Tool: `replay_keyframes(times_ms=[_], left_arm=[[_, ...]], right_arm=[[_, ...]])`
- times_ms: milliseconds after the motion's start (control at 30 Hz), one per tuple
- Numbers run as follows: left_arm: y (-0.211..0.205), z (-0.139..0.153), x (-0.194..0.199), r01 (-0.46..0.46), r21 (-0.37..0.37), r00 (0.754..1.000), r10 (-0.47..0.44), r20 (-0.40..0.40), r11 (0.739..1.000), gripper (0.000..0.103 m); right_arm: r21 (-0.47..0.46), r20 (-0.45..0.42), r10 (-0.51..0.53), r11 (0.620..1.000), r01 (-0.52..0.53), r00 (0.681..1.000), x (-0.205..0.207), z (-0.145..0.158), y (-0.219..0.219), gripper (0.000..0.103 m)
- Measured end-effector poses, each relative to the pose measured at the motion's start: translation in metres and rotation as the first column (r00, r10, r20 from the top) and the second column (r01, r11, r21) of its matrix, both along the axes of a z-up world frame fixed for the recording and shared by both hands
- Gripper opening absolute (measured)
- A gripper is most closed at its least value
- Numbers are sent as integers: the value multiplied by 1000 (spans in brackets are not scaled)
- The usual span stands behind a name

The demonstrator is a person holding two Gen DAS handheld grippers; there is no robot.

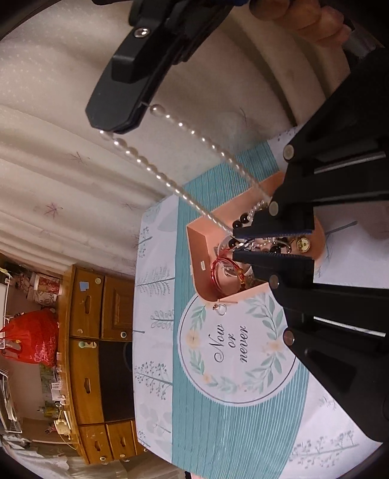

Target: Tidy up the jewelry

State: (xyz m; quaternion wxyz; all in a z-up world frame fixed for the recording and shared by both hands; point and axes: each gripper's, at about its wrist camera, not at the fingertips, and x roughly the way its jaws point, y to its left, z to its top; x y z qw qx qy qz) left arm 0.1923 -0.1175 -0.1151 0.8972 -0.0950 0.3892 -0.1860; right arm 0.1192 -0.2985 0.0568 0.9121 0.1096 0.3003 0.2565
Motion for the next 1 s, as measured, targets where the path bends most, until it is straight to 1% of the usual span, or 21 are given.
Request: replay_keyframes(times_ms=[100,167,200,233,300,333,367,433,500,600,700,733,833,1000], left_arm=[[-1,-16,5,-7,-19,1000,7,-10,1000,6],[-2,-27,9,5,-40,999,-7,-44,999,7],[-4,-32,13,15,-42,997,-18,-75,999,7],[-5,-38,17,13,-34,992,-17,-122,999,8],[-5,-47,19,-5,-30,985,-1,-174,1000,14],[-4,-50,18,-13,-31,982,7,-188,999,25],[-2,-52,17,-21,-30,981,14,-193,999,44],[3,-51,12,-32,-31,983,26,-182,999,60],[10,-48,7,-46,-24,986,42,-164,999,61],[18,-49,7,-63,-2,983,62,-172,998,62],[30,-52,4,-90,13,979,91,-184,996,63],[34,-54,2,-100,19,977,101,-189,995,63],[49,-60,-2,-131,41,969,137,-207,990,63],[80,-68,0,-200,71,954,211,-214,977,63]], right_arm=[[-13,-43,-25,1000,25,999,8,-16,-6,4],[-30,-95,-44,999,41,995,15,-30,-10,6],[-48,-130,-54,998,48,990,19,-37,-13,15],[-72,-165,-70,996,58,984,23,-43,-16,33],[-97,-203,-99,992,81,974,26,-51,-25,48],[-98,-205,-110,991,92,972,23,-55,-30,48],[-96,-207,-115,991,97,971,21,-57,-34,48],[-102,-220,-117,990,96,968,18,-60,-40,48],[-118,-223,-116,989,92,968,18,-61,-38,49],[-123,-232,-97,990,70,968,22,-65,-30,50],[-109,-247,-87,992,62,965,32,-71,-10,56],[-104,-253,-83,993,58,964,44,-77,3,57],[-80,-279,-71,996,50,958,50,-84,15,59],[-83,-326,-58,996,33,944,63,-100,38,59]])
